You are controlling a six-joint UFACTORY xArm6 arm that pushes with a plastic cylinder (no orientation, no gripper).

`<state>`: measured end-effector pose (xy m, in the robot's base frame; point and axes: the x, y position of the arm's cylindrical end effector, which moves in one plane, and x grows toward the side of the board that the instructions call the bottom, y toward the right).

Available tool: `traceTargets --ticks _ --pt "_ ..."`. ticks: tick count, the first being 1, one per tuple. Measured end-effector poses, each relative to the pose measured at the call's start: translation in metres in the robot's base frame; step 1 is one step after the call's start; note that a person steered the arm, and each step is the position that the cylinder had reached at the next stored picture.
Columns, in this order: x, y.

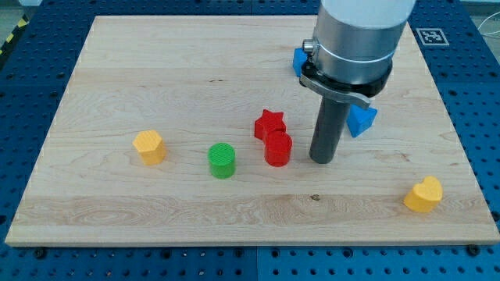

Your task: Move the blue triangle left a bit

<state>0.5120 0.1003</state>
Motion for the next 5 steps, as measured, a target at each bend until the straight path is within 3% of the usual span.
traceTargets --ticks 3,5 --pt "0.0 0.065" --pt "0.0 0.065"
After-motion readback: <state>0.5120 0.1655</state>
